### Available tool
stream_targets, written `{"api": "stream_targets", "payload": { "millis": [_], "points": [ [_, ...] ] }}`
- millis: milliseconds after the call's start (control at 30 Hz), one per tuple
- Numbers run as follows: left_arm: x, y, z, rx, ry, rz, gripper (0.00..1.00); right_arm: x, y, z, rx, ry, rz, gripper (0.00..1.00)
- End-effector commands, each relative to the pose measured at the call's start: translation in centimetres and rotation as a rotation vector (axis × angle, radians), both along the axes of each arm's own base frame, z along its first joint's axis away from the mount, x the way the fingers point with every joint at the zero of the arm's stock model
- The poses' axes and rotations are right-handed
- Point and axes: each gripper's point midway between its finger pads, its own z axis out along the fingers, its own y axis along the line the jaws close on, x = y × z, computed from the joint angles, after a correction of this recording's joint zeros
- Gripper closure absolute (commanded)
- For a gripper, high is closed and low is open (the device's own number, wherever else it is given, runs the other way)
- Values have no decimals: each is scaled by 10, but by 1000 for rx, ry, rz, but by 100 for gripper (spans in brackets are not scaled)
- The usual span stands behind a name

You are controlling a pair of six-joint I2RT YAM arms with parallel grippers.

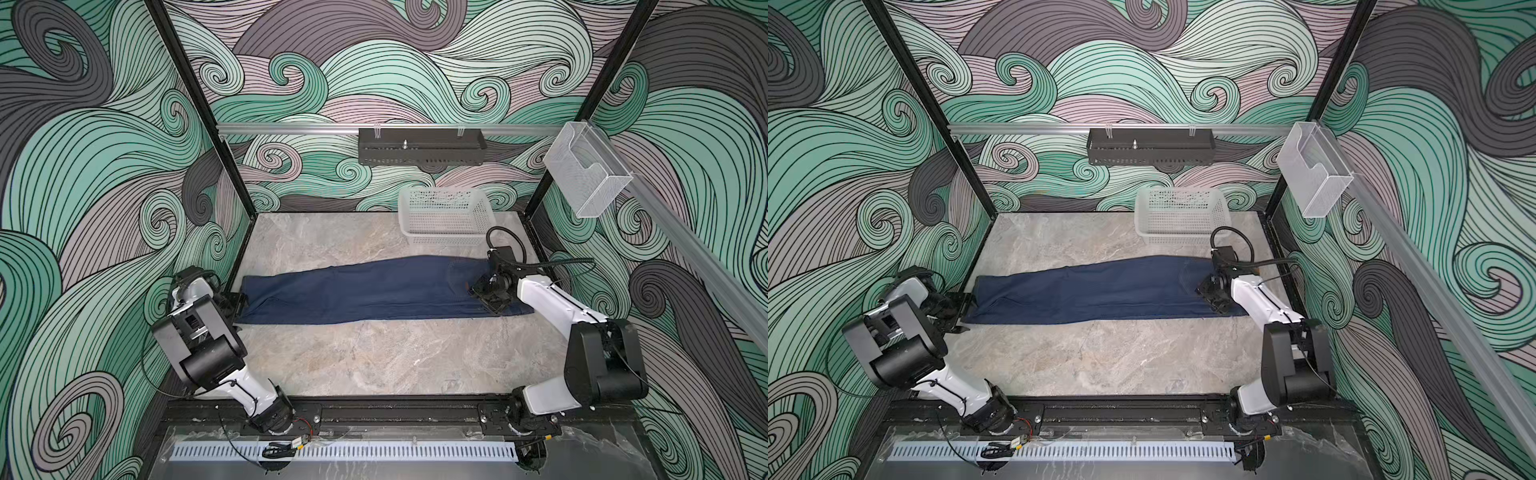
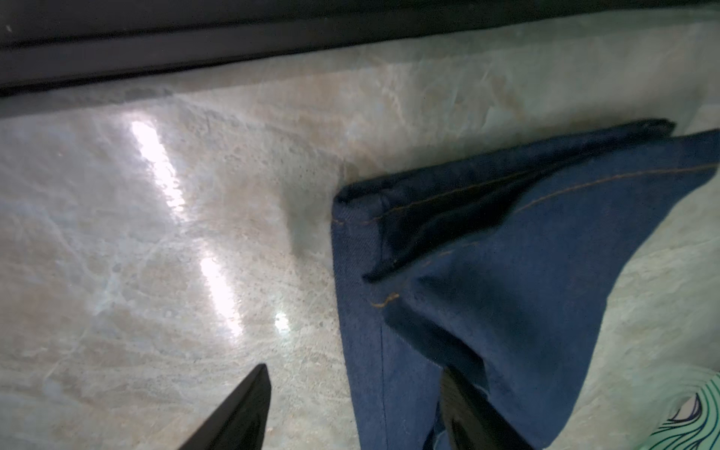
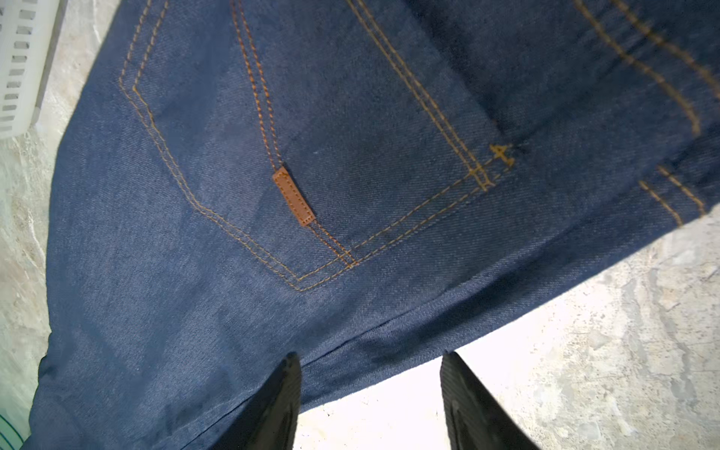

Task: Fold and stack the trousers
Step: Smooth out the trousers at the center of the table.

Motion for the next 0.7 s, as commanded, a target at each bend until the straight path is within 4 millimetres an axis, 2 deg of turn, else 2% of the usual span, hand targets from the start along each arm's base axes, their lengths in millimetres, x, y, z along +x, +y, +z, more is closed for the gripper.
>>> {"api": "stream_targets", "payload": {
  "millis": [0,200,400,467,500,600,667],
  "points": [
    [8,10,-6,30,-23,73,31,4,2,2,10,-4,14,42],
    [21,19,-11,51,-40,103,41,4,-1,3,14,-5,11,43],
    [31,18,-19,56,-38,104,57,5,-3,1,29,-2,5,45],
    [34,17,-20,55,-39,101,69,5,-3,1,37,1,2,45],
    [36,18,-18,59,-44,102,78,5,-4,2,42,-2,-2,46],
    [41,22,-5,89,-78,107,99,5,-7,6,63,-12,-16,45],
    [47,26,11,117,-115,103,100,4,-9,9,85,-13,-36,43]
  ]
}}
